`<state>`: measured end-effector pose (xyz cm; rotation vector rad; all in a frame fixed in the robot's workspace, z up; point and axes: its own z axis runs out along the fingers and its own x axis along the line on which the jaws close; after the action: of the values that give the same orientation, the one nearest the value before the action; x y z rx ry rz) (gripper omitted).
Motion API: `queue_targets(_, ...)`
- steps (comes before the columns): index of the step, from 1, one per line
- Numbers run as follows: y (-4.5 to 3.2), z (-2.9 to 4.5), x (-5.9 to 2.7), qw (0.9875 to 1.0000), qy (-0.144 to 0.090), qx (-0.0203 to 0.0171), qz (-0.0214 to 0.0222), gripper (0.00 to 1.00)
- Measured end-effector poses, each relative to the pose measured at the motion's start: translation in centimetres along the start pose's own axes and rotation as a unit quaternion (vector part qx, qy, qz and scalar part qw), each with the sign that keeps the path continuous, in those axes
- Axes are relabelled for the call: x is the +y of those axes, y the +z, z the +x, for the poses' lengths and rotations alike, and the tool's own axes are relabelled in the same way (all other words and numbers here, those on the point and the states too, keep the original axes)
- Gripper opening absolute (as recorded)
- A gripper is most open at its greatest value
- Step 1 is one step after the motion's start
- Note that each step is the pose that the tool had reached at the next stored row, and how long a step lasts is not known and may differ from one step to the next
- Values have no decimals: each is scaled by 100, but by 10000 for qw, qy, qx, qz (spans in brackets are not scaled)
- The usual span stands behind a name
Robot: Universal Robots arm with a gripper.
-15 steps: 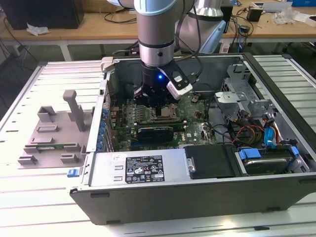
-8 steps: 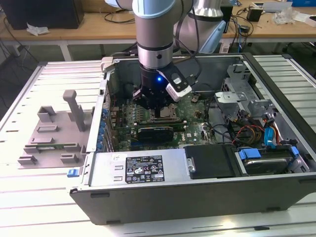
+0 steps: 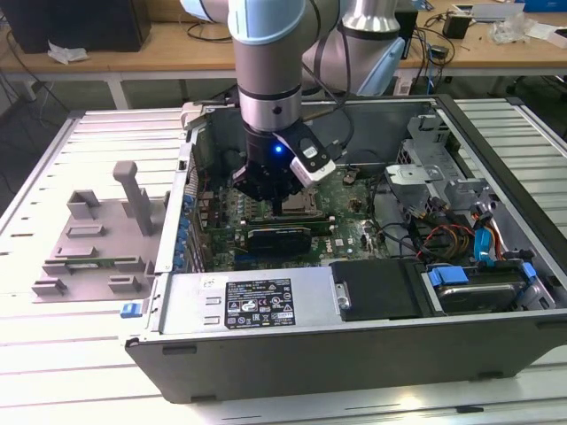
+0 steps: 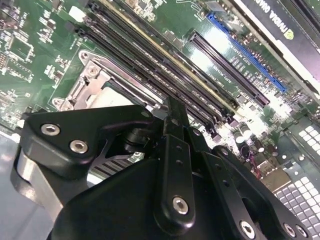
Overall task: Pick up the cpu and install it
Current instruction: 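Install the second cpu locking lever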
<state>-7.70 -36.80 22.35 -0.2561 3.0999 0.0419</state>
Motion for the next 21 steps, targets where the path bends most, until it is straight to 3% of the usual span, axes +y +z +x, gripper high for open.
queue_targets(3, 43, 36, -13, 10000, -9, -5, -23, 11)
queue_targets(6, 58, 49, -33, 10000, -8, -35, -74, 11)
queue_targets(8, 65, 51, -38, 9999, -3, -58, -123, 11)
queue_targets(11, 81, 53, -39, 9997, 35, -104, -237, 11)
queue_targets(14, 82, 54, -41, 9996, 45, -111, -244, 11)
queue_targets(18, 102, 55, -48, 9991, 339, -125, -236, 11)
queue_targets(21, 115, 61, -53, 9988, 363, -134, -295, 11)
